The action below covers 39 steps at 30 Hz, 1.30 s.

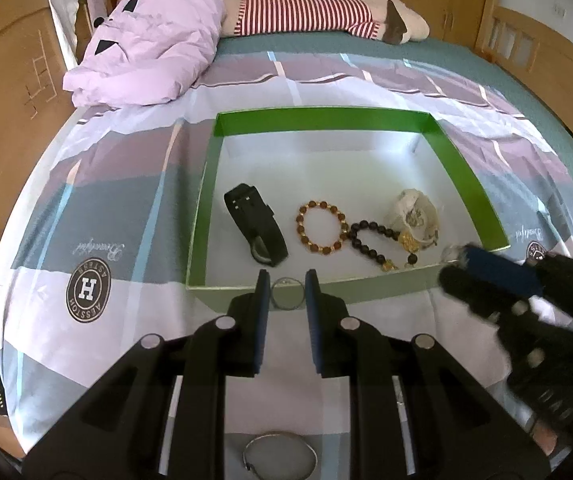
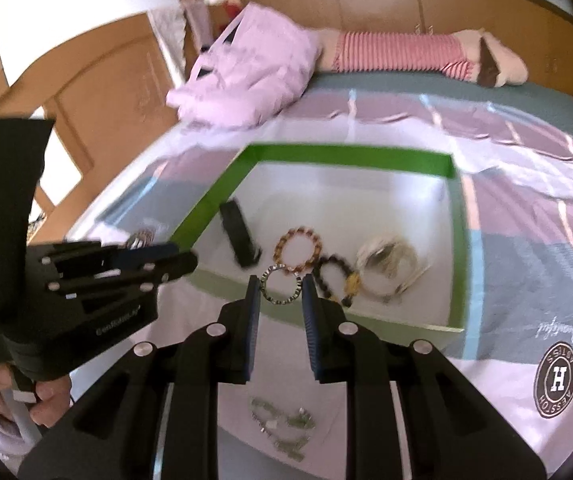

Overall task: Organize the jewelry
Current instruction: 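Carry both rings over the green box with both tools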

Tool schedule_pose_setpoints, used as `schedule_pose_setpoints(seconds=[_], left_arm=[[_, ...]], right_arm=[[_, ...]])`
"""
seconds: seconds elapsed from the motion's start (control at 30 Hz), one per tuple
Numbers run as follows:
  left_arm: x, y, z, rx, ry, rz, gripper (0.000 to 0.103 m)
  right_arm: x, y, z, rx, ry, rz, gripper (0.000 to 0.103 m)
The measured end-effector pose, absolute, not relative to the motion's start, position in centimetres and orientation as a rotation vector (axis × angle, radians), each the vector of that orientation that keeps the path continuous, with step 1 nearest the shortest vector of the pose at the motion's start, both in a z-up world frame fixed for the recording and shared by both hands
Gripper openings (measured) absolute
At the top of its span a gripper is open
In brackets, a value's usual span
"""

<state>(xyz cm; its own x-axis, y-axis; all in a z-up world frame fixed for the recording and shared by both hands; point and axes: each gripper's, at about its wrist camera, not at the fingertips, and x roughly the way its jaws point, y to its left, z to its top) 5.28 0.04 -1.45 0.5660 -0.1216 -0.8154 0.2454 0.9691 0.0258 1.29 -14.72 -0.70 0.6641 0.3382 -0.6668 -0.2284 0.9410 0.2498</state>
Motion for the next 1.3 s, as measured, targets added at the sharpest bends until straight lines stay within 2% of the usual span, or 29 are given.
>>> schedule_pose_setpoints(seconds=[0.6, 1.3], left_arm=[[8.1, 0.1, -0.9, 0.134, 0.887, -0.168, 0.018], [10.7, 0.0, -3.9, 0.096, 0.958, -0.153, 0.018]], right_arm=[[3.0, -18.0, -1.3, 0.208, 0.718, 0.189, 0.021], [5.9, -17.3, -4.3, 0.211, 0.804, 0.188, 0.021]])
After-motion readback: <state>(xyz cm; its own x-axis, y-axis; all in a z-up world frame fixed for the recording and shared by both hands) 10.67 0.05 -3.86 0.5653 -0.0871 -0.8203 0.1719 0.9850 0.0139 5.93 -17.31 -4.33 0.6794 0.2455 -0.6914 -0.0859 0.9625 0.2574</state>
